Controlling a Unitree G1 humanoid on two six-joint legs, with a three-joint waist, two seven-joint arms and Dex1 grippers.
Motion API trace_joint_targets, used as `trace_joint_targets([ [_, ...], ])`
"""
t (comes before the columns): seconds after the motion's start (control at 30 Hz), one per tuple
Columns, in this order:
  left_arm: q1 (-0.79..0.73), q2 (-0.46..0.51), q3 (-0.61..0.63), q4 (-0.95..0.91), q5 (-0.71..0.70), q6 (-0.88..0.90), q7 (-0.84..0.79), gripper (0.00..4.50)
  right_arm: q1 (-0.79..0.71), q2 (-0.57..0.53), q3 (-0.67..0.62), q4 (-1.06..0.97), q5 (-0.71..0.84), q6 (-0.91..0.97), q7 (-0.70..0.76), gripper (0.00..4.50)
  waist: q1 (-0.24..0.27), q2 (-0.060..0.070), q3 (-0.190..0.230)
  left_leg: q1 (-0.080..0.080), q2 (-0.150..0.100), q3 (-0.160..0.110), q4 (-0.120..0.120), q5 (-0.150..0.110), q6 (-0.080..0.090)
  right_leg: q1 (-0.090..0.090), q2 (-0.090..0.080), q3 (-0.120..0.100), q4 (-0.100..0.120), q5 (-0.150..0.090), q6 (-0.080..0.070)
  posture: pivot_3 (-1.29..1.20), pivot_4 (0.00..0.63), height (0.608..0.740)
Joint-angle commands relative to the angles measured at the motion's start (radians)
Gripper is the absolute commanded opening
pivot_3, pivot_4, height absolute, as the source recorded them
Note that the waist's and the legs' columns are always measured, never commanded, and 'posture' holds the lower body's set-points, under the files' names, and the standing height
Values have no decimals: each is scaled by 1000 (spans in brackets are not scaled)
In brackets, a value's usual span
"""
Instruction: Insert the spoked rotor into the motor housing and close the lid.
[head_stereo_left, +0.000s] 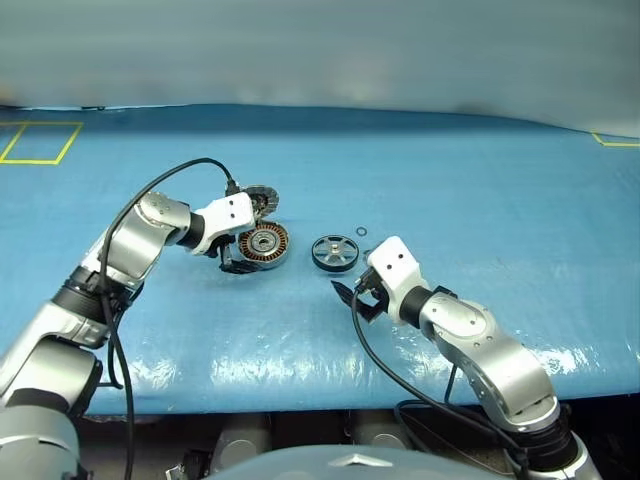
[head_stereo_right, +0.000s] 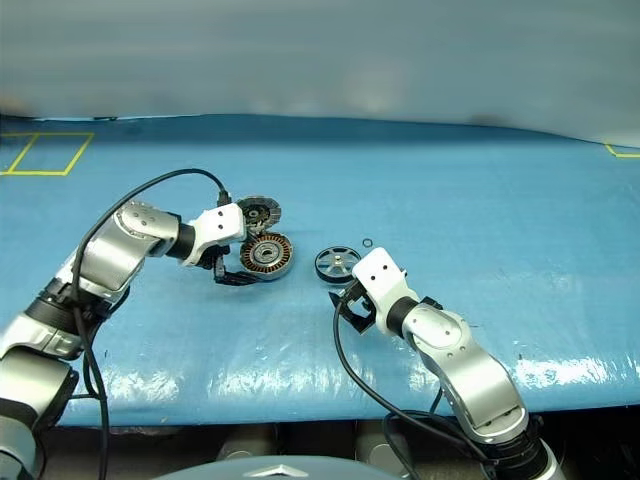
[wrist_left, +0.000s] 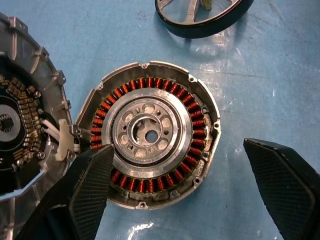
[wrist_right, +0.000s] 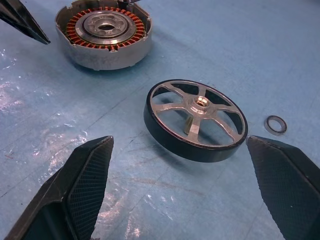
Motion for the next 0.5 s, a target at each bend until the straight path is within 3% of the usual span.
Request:
trace_joint_targets([
  [0.03, -53, -4, -17, 50, 50, -68, -66, 4500, 6, 6, -14, -25, -5, -22, -7, 4484, 0, 0, 0, 0, 0, 0, 0, 0, 0, 0, 0, 0, 0, 0, 0, 0, 150, 740],
  [0.5, -104, -75, -38, 166, 131, -160, -189, 4500, 16, 35, -11, -20, -21, -33, -19, 4484, 0, 0, 0, -1, 0, -1, 2, -1, 1, 0, 0, 0, 1, 0, 0, 0, 150, 740],
])
